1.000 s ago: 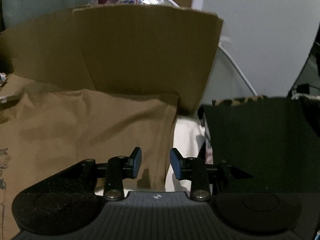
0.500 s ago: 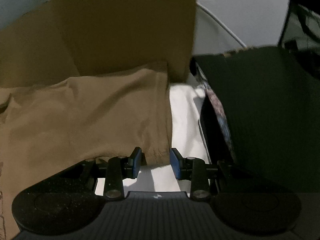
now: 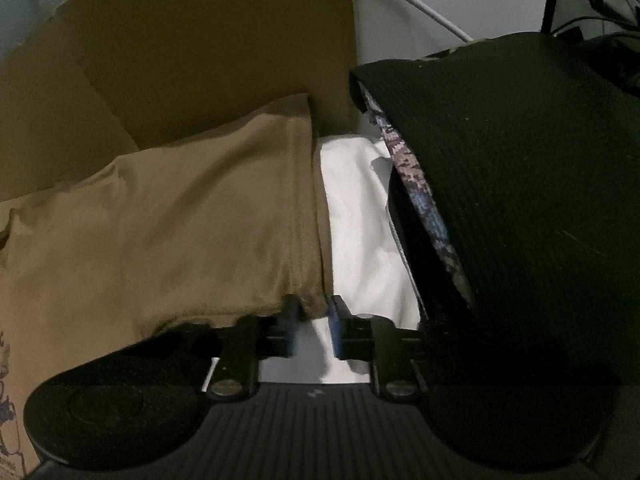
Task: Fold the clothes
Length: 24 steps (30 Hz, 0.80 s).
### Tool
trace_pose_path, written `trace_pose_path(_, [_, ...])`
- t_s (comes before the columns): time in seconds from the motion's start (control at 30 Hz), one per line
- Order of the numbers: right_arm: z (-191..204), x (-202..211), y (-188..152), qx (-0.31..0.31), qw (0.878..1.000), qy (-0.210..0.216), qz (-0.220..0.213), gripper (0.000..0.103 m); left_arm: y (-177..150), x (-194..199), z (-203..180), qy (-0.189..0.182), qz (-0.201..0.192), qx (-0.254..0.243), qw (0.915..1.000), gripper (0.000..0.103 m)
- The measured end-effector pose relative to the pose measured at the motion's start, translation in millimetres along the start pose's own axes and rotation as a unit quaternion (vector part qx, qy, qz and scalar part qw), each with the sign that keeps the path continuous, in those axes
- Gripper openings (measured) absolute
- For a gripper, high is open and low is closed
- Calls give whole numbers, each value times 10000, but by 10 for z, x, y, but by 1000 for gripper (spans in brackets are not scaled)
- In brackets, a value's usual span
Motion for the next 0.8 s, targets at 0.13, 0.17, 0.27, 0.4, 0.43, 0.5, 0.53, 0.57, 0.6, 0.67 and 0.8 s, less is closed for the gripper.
trace_pose_path(0.13, [21,43,38,476,9984,-237,-184,0,20,1,-13,-34,-5,21,10000,51])
trace_pose_path(0.17, [9,38,50,512,9981,-295,-194,0,27,4,-13,-46,-14,20,10000,51])
trace_pose_path(0.27, [-24,38,77,661,9962,-505,-253,0,34,3,-16,-70,-47,-4,10000,51])
trace_pose_path(0.4, [-39,77,82,844,9941,-596,-336,0,32,-9,-24,-68,-31,-44,10000,51])
trace_pose_path(0.43, [-44,84,85,838,9943,-565,-344,0,32,-10,-25,-64,-29,-55,10000,51])
trace_pose_path(0.5, [-58,98,99,807,9947,-530,-365,0,32,-5,-19,-46,-34,-54,10000,51])
trace_pose_path(0.53, [-65,106,110,789,9948,-531,-377,0,31,-7,-17,-36,-32,-49,10000,51])
trace_pose_path(0.57, [-76,109,125,656,9960,-474,-384,0,29,-10,-15,-31,-25,-47,10000,51])
trace_pose_path(0.6, [-88,112,141,511,9971,-410,-390,1,26,-13,-16,-25,-19,-51,10000,51])
trace_pose_path(0.67, [-141,140,179,54,9988,-140,-464,9,18,-19,-29,-18,-8,-75,10000,51])
trace_pose_path(0.8, [-136,141,160,-233,9983,100,-521,32,30,-44,-64,-38,-11,-92,9999,51])
Point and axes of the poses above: each gripper's, at about its wrist camera, not at the fingertips, and x roughly against the way its jaws point, z to its left, y to its top, the point moved 4 cm from there along -x, roughly the way its jaws point, and after that the axes turned 13 degrees about -z, right-handed, at the moved point
